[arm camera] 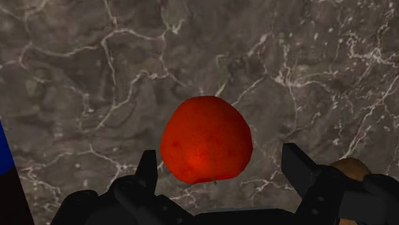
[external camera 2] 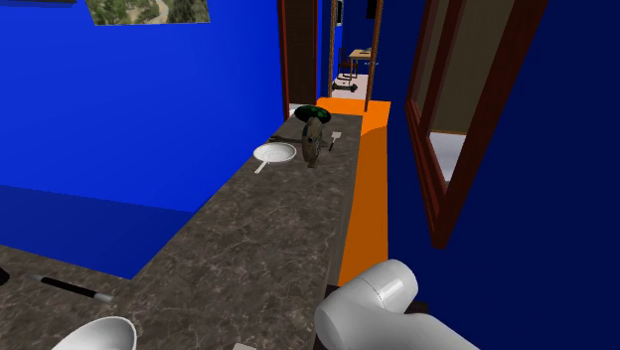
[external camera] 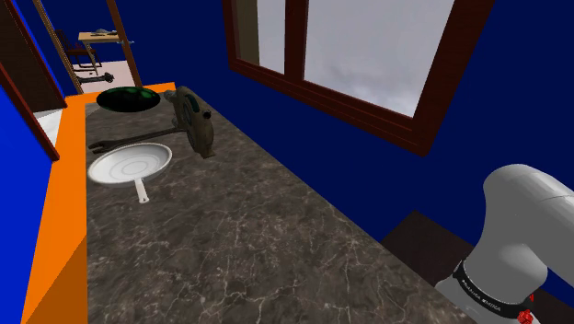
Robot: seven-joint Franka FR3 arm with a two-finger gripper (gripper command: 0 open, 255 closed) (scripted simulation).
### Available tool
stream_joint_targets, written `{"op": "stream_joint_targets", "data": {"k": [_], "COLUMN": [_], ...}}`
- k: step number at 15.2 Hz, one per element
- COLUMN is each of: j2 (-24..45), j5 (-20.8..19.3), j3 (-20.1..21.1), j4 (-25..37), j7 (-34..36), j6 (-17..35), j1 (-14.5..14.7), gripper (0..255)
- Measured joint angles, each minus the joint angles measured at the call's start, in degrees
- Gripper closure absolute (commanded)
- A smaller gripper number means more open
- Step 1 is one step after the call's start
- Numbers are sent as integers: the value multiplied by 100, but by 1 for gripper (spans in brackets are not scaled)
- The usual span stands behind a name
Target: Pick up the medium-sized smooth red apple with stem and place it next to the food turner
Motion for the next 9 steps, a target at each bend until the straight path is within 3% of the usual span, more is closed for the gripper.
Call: {"op": "stream_joint_targets", "data": {"k": [4,9], "j2": [44,45], "j5": [-238,-228], "j3": [-349,-381], "j4": [129,166], "j7": [56,63], "j6": [-285,-351], "j1": [15,14], "gripper": [0,0]}}
